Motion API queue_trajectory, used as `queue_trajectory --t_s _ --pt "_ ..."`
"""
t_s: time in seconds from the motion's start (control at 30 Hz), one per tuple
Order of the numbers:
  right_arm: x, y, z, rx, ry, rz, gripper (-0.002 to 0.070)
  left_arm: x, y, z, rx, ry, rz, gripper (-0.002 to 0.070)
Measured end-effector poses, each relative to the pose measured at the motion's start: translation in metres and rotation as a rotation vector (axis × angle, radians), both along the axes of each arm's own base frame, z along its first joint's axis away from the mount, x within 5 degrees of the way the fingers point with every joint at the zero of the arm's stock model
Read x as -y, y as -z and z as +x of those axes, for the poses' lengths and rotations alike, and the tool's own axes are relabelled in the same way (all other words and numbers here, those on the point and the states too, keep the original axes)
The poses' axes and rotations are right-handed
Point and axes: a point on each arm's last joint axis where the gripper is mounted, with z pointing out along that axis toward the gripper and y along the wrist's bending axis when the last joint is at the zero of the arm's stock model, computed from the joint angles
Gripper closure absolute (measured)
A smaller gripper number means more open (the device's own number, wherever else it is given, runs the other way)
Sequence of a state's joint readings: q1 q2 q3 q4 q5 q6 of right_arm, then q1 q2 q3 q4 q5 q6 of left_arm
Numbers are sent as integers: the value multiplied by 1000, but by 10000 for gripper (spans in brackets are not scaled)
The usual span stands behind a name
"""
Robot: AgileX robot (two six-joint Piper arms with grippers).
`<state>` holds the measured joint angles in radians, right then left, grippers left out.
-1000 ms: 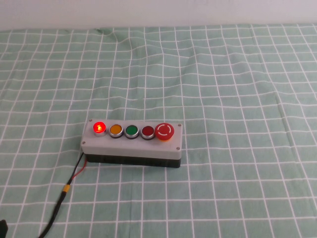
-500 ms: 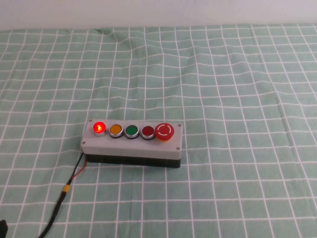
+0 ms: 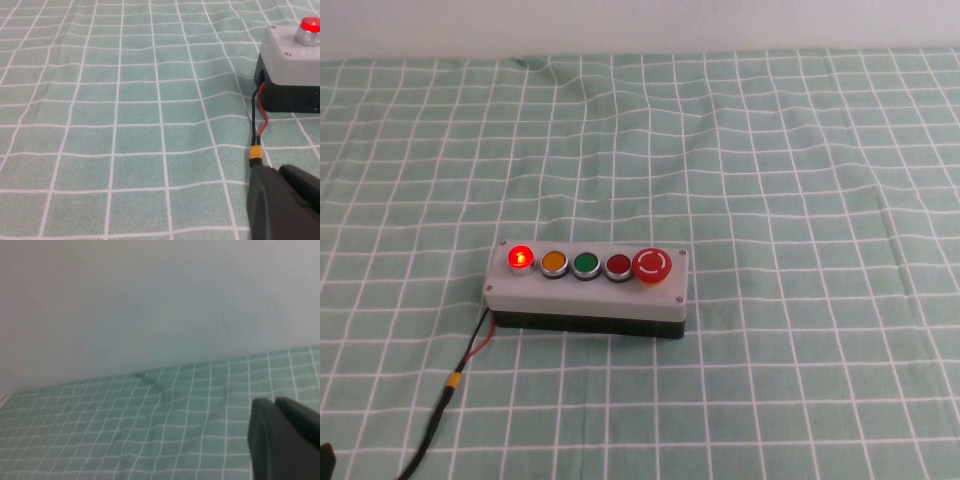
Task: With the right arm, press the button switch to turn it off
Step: 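Press the lit red button on the button box to turn it off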
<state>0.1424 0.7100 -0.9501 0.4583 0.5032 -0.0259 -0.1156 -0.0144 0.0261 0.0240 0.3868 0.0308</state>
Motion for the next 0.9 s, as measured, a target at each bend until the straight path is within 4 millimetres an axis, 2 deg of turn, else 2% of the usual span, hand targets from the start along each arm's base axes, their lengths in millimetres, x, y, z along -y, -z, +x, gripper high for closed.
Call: queue_trajectory --t_s 0.27,0.57,0.7,0.9 --pt "-15 22 50 -147 -74 75 692 0 0 0 0 0 0 678" --pt "-56 43 115 -192 -418 31 690 0 0 0 0 0 0 678" --pt "-85 52 143 -222 -511 -19 668 0 0 0 0 0 0 678" --pt "-149 69 172 -275 -649 -180 643 0 0 0 0 0 0 678"
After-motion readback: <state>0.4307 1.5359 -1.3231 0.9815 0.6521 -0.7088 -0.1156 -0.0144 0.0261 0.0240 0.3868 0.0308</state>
